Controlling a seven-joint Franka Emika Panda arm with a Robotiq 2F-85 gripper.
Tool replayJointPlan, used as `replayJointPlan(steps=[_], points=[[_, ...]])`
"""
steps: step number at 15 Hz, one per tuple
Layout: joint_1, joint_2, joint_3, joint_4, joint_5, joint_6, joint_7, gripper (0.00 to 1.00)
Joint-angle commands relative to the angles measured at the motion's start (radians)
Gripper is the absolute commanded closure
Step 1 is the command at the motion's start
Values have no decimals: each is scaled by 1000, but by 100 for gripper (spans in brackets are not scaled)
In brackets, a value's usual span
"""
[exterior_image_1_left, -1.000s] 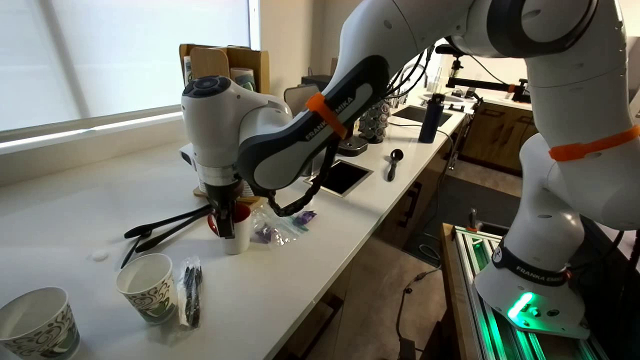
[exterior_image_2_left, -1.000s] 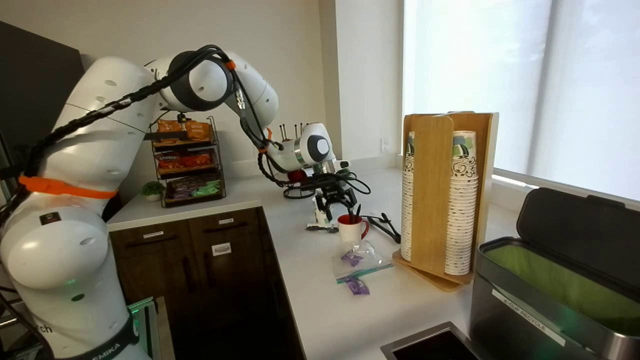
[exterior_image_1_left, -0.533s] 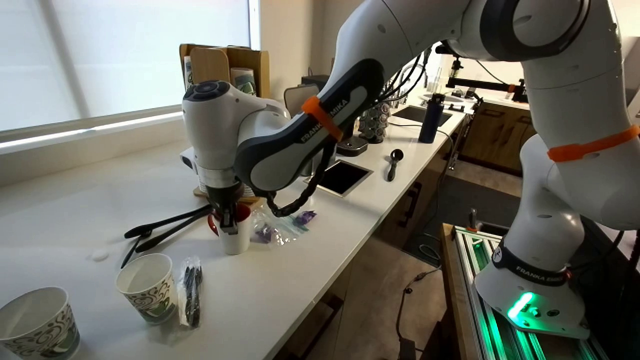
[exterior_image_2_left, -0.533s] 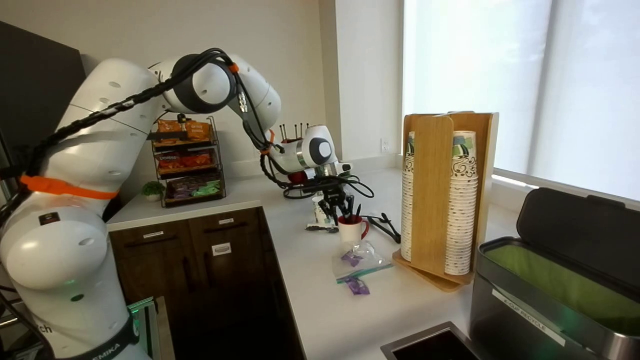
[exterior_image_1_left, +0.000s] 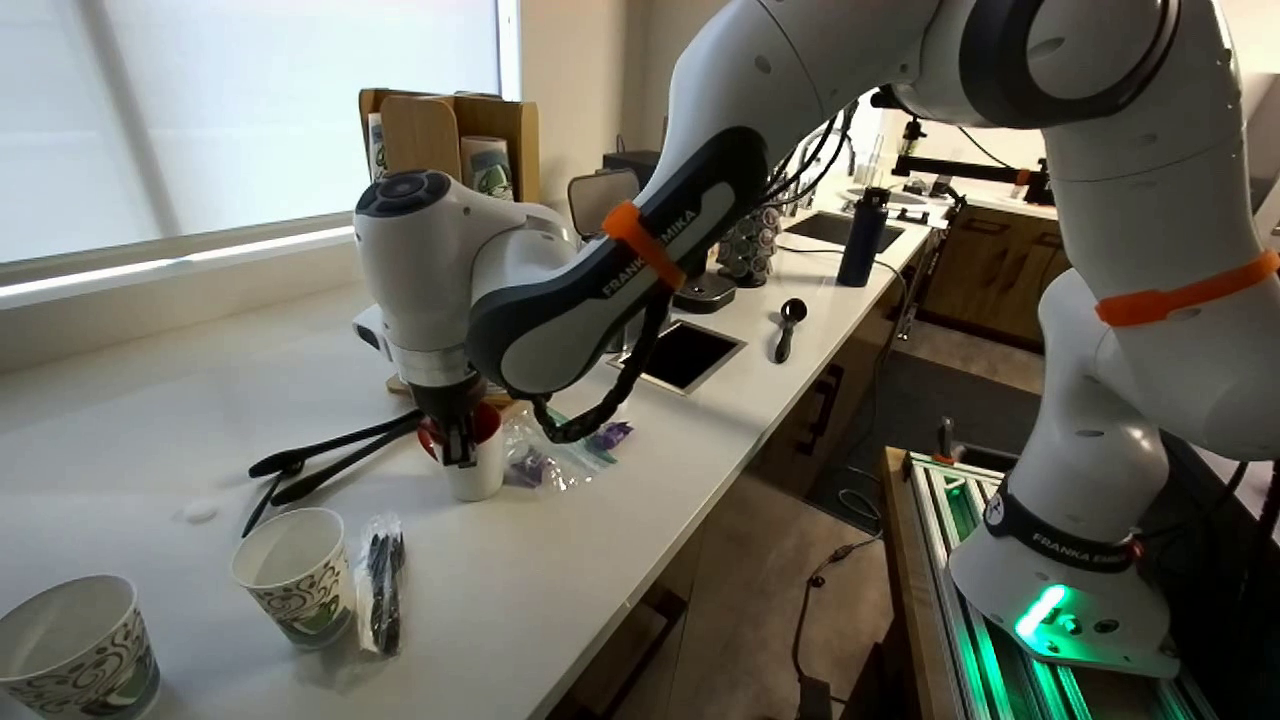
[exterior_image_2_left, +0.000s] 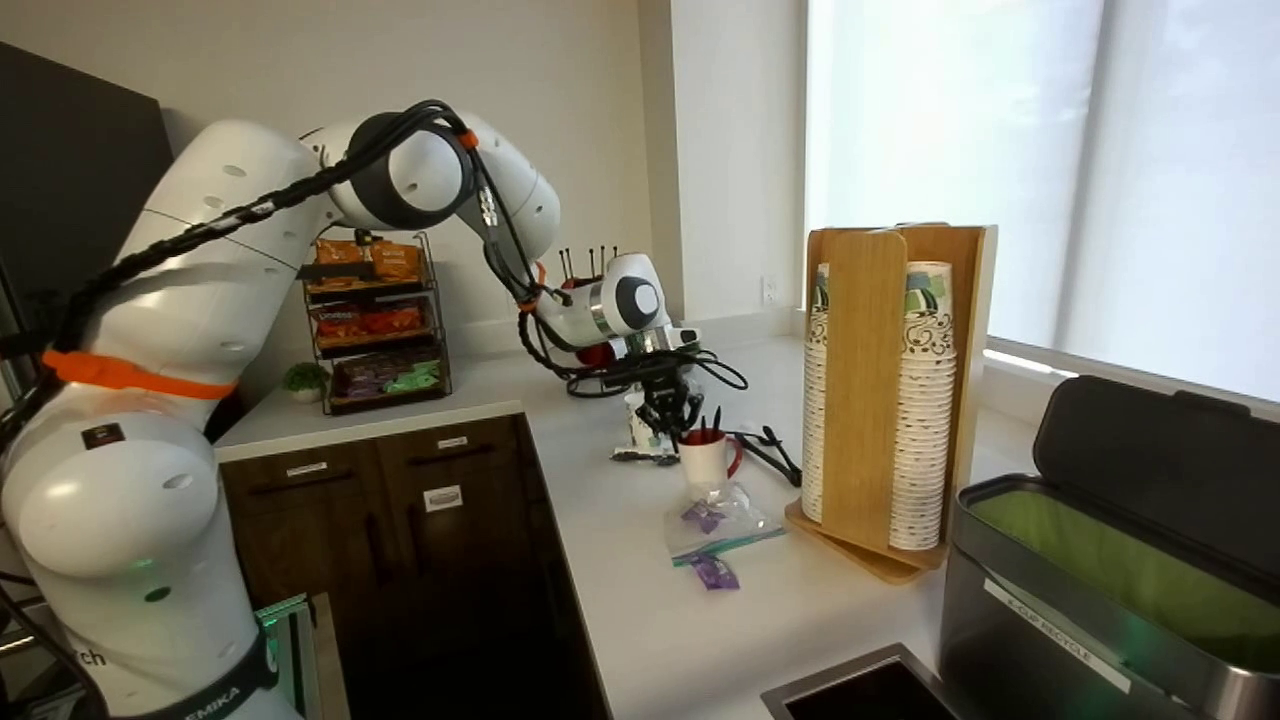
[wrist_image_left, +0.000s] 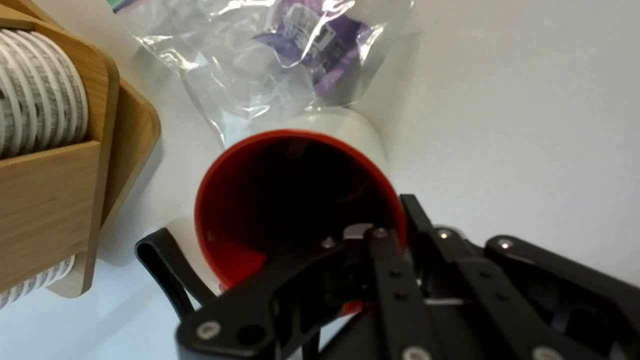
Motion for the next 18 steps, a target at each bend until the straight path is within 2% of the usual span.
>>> replayJointPlan(steps=[1,9,13,15,18], points=[[36,-44,-8,-60,-86,-22,-63,97],[13,-156,24,-242,-250,104,-214,97],[-22,-209,42,-326,-322,262,-322,97],[-52,-230,70,-360,-298,330,-405,97],[-92,-261,117,-404,-227,371,-506,97]])
